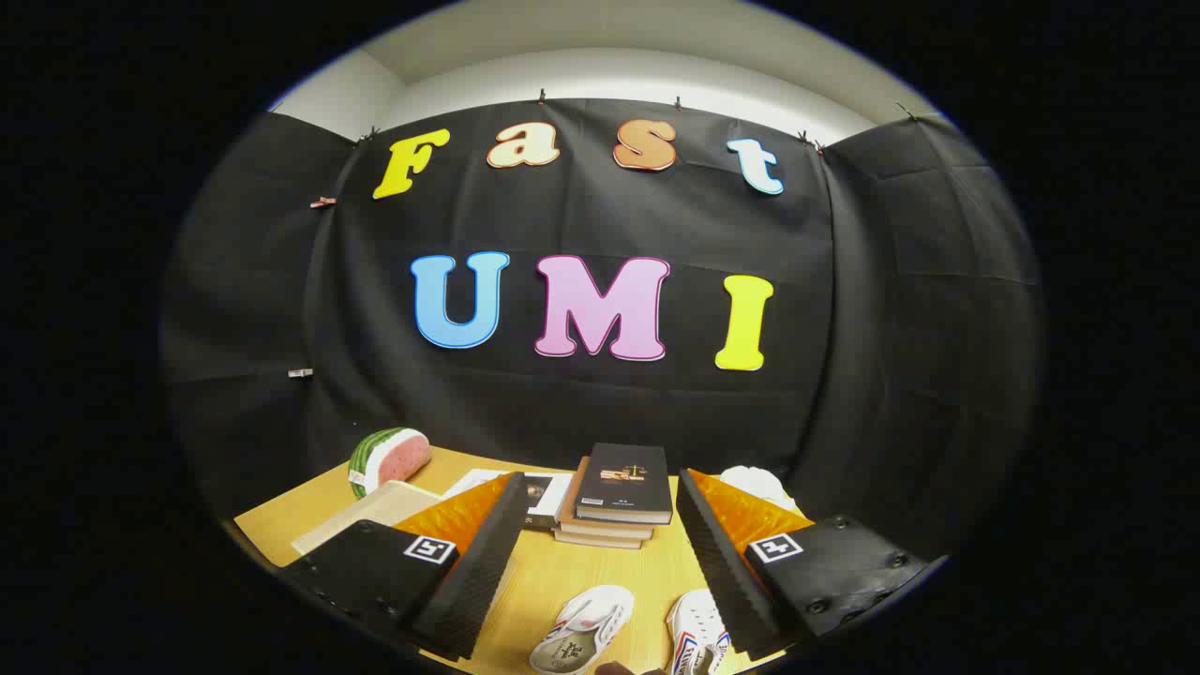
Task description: Open the storage box then place both shoes into the box .Put the left shoe in first, then the right shoe, with the right side of both shoes facing outward in a uniform manner.
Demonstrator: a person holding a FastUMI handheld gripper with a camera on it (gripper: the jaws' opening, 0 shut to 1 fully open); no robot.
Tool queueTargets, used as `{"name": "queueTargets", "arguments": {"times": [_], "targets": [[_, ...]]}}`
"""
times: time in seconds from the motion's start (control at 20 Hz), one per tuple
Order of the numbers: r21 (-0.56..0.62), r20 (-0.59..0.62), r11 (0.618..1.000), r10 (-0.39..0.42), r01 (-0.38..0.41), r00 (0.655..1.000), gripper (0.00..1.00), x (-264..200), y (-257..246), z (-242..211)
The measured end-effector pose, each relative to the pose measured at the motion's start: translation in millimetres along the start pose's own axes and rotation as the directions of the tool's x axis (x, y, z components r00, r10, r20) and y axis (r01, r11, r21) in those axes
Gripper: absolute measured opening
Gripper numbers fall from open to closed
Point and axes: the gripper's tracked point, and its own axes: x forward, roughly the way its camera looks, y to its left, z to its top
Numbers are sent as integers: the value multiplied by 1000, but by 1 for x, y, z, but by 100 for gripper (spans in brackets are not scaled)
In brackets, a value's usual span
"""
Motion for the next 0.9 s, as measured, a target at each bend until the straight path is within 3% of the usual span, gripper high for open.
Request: {"name": "queueTargets", "arguments": {"times": [0.45,0.9], "targets": [[-1,-26,999,-46,46,999,97,-2,4,-9],[-8,-38,999,-35,35,999,97,-5,12,-15]]}}
